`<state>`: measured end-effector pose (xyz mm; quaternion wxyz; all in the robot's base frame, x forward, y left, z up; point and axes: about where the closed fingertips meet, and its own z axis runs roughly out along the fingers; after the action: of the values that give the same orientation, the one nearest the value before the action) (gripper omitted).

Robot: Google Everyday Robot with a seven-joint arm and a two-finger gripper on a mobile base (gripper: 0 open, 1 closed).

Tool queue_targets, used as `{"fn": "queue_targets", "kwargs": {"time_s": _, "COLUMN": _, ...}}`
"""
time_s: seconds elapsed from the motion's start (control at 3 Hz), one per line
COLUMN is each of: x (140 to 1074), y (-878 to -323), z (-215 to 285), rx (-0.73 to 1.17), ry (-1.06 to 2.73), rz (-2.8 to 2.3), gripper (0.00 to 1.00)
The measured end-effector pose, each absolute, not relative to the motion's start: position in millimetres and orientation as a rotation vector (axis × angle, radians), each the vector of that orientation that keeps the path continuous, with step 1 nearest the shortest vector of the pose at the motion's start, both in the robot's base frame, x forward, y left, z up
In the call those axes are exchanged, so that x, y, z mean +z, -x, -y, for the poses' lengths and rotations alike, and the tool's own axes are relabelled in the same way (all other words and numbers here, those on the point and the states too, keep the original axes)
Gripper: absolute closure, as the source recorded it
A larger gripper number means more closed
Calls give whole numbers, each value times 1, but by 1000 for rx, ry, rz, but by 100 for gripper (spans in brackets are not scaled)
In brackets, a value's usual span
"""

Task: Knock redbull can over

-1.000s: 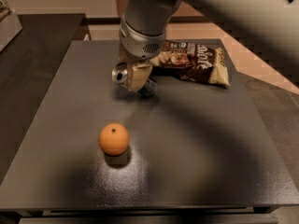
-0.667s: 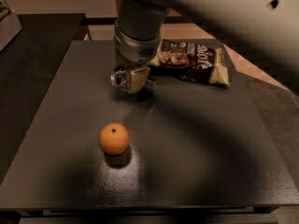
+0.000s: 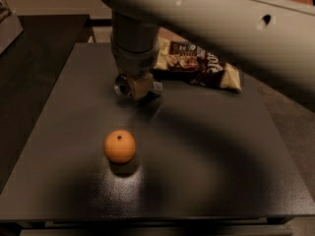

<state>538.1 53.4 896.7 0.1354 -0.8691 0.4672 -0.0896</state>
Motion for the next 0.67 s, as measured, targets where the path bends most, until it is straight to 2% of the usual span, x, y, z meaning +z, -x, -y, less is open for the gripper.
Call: {"fn": "queue_targets", "kwargs": {"time_s": 0.67, "x": 893, "y": -535, "z": -65, "rx": -306, "ry": 2523, "rz": -1326, "gripper": 38}}
